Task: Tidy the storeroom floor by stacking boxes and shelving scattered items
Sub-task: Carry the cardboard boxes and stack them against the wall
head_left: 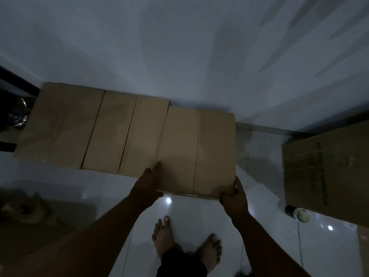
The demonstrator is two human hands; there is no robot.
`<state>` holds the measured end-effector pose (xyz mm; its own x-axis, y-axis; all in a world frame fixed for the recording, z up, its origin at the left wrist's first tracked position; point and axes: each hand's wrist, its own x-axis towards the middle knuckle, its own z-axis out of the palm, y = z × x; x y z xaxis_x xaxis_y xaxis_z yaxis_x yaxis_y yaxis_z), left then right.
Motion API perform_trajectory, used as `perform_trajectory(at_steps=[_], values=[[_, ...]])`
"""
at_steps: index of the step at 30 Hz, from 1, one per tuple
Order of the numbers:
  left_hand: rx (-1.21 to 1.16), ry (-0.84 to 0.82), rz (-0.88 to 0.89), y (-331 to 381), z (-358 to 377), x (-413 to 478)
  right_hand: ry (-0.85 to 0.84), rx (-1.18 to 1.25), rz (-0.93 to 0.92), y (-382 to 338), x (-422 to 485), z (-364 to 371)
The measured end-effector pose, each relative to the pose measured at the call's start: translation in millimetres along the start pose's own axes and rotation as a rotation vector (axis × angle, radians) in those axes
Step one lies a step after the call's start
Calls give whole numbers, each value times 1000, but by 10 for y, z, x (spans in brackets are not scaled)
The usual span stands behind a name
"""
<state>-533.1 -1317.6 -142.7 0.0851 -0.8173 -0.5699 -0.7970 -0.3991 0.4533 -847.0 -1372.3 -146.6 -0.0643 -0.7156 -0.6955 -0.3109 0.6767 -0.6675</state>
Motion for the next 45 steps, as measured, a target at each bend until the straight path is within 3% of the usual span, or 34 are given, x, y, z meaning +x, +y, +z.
perform_trajectory(at_steps=[4,8,13,15,18,20,22,25,29,37,41,45], values=[[366,103,20,-89,163,165,-151,-192,-108,281,184,10],[582,208,94,-147,308,318,-97,-515,-172,229,183,7],[656,248,154,-201,287,504,-61,-487,-129,144,562,6],[618,230,134,-208,226,487,-103,-449,-179,65,547,-7],[492,266,14,-154,108,342,-17,-752,-260,3,448,-43],[369,330,-21,-89,49,168,155,-852,-269,-45,319,-52],[247,419,-17,24,-33,-85,203,-824,-366,-164,100,-32],[95,472,-38,269,-207,-545,127,-787,-365,-414,-310,29],[-23,410,-93,557,-485,-1203,-18,-671,-407,-810,-1030,-52],[-173,373,-217,919,-1152,-2723,-229,-700,-383,-1705,-2288,-481],[-305,428,-278,1036,-1470,-3370,-314,-845,-473,-2048,-2656,-700],[-438,338,-372,1027,-1601,-3978,-423,-1055,-587,-2339,-2915,-848]])
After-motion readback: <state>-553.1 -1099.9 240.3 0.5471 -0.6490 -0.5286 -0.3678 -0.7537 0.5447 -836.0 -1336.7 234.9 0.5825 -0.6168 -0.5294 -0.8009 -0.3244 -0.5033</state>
